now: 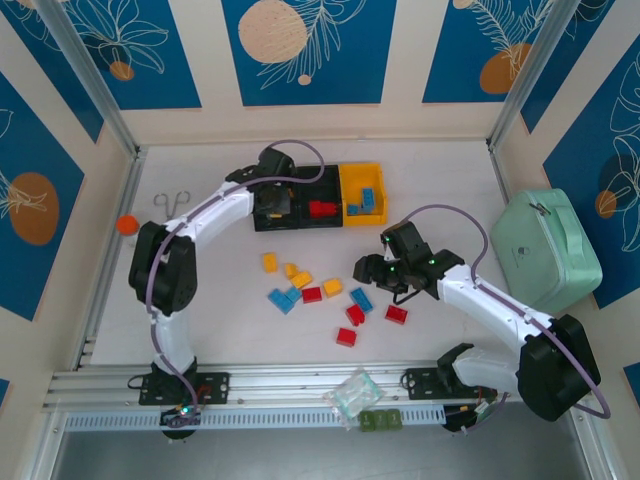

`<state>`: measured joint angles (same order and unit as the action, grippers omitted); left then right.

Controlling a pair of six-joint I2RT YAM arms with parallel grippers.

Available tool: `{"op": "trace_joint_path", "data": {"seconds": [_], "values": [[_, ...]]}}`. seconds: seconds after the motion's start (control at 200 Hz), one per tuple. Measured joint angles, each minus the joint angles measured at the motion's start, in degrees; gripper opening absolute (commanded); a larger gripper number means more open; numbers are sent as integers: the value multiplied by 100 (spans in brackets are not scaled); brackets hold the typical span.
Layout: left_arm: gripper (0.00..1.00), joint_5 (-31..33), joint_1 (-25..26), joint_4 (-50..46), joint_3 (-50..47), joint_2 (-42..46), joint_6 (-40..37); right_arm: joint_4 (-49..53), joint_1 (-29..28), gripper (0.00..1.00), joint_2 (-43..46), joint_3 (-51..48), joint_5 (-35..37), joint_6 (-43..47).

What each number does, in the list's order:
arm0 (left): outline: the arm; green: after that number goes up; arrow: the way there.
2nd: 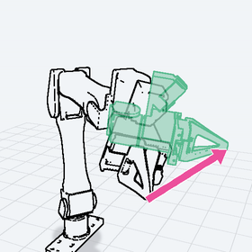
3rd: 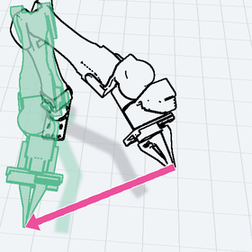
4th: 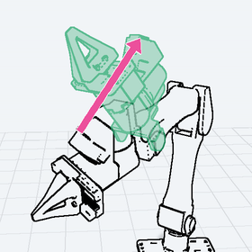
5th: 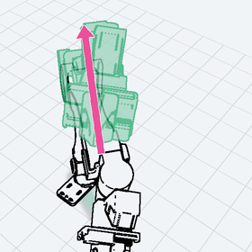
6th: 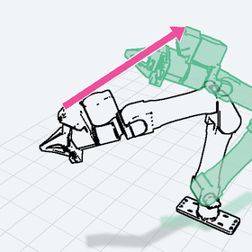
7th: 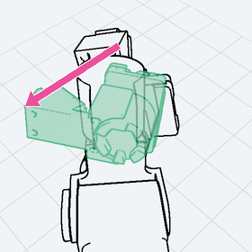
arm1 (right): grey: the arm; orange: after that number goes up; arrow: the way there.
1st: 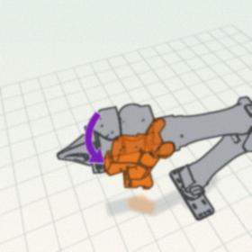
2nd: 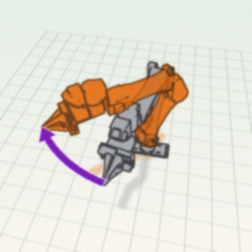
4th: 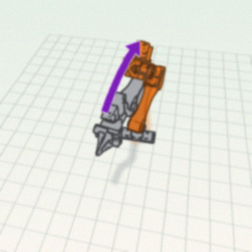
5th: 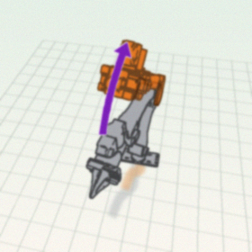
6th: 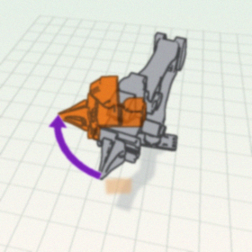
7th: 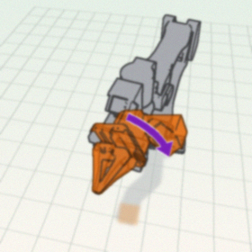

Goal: Sort the legos into containers by color
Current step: Place the lego in the container, then pick up the lego from the bottom-center of the table.

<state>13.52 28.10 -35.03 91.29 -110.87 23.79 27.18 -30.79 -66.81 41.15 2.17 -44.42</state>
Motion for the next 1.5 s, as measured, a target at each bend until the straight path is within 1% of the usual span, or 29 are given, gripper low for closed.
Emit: {"op": "trace_joint_path", "data": {"seconds": [0.175, 0.4, 0.495, 0.65, 0.695, 0.815, 0.915, 1.03, 1.181, 1.366, 1.496], "values": [[34, 7, -35, 9, 310, -415, -31, 2, 0, 61, -46, 2, 42, -17], [36, 28, -52, 20, 424, -671, -31, 7, 0, 61, -57, 9, 63, -17], [41, 39, -63, 31, 424, -748, -28, 7, 0, 61, -57, 13, 63, -17], [56, 70, -68, 28, 433, -782, -9, 15, 0, 61, -57, 13, 66, -17], [59, 70, -68, 28, 448, -782, -20, 24, 0, 61, -57, 13, 68, -17], [64, 70, -68, 31, 468, -774, -28, 33, 0, 62, -57, 15, 83, -17], [64, 46, -72, 28, 461, -723, -26, 57, 0, 62, -61, 59, 85, -15], [64, -66, -72, 37, 326, -450, -22, 72, 0, 62, -70, 151, 94, -11], [64, -387, -70, 157, -122, 229, -4, 162, -2, 62, -105, 262, 190, 39], [64, -907, -44, 350, -1038, 1071, 103, 496, -20, 62, -260, 498, 385, 203], [64, -1390, -4, 514, -1818, 1552, 190, 732, -111, 62, -426, 627, 518, 374]]}}
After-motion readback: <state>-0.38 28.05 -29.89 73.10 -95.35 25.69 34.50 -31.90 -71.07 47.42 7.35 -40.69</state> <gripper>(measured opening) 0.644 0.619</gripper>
